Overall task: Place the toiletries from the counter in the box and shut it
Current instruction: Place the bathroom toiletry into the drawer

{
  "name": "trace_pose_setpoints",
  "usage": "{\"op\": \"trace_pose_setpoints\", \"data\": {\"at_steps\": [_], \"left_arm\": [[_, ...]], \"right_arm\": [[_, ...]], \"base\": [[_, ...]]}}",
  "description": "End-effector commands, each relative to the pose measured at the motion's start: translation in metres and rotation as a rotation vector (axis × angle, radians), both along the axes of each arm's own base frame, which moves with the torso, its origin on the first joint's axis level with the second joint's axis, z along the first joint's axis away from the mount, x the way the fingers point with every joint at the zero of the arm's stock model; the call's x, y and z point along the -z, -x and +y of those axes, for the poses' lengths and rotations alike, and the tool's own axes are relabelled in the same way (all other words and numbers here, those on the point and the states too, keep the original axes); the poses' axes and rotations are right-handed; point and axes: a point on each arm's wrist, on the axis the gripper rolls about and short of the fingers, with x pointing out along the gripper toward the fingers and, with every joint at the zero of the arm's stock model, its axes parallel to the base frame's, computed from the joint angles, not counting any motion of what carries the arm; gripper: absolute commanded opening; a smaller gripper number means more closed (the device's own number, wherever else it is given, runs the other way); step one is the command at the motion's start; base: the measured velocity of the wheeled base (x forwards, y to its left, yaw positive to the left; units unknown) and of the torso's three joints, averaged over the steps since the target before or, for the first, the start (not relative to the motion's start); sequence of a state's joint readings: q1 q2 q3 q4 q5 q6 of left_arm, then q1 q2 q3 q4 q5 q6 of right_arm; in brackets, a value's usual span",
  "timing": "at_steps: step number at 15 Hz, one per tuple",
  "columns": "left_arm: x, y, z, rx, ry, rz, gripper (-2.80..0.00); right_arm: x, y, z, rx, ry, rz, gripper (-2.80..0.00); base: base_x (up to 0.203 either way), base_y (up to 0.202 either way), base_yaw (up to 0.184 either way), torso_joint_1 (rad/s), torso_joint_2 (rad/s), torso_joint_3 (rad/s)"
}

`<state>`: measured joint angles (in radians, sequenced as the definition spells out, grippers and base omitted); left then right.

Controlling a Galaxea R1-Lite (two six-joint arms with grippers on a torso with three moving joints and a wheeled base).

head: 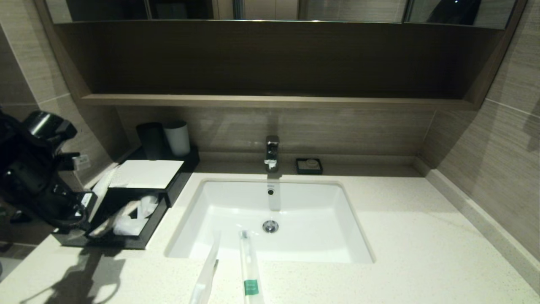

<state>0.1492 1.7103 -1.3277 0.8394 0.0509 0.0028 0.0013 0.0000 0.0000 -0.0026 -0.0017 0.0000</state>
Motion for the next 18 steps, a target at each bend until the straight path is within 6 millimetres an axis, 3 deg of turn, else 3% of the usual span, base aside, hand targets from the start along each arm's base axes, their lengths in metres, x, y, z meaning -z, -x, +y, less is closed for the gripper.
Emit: {"op": "trace_pose_setpoints", "data": {"at_steps": [1, 9, 18], "left_arm": [[0.009, -0.003, 0.020, -0.006, -0.015, 0.038, -2.80], [0.009, -0.002, 0.058, 0.050, -0.077, 0.058, -2.80], [-0.001, 0.000, 0.077, 0.179, -0.103, 0.144, -2.80]], "right_arm": [[0.000, 0.000, 0.000, 0.000, 0.000, 0.001, -2.80], [0.000, 0.000, 0.000, 0.000, 0.000, 0.001, -2.80], [0.000, 0.000, 0.000, 0.000, 0.000, 0.001, -2.80]], "base": [[0.000, 0.000, 0.000, 0.000, 0.00, 0.000], [0.000, 0.000, 0.000, 0.000, 0.00, 0.000], [0.000, 0.000, 0.000, 0.000, 0.00, 0.000]]}}
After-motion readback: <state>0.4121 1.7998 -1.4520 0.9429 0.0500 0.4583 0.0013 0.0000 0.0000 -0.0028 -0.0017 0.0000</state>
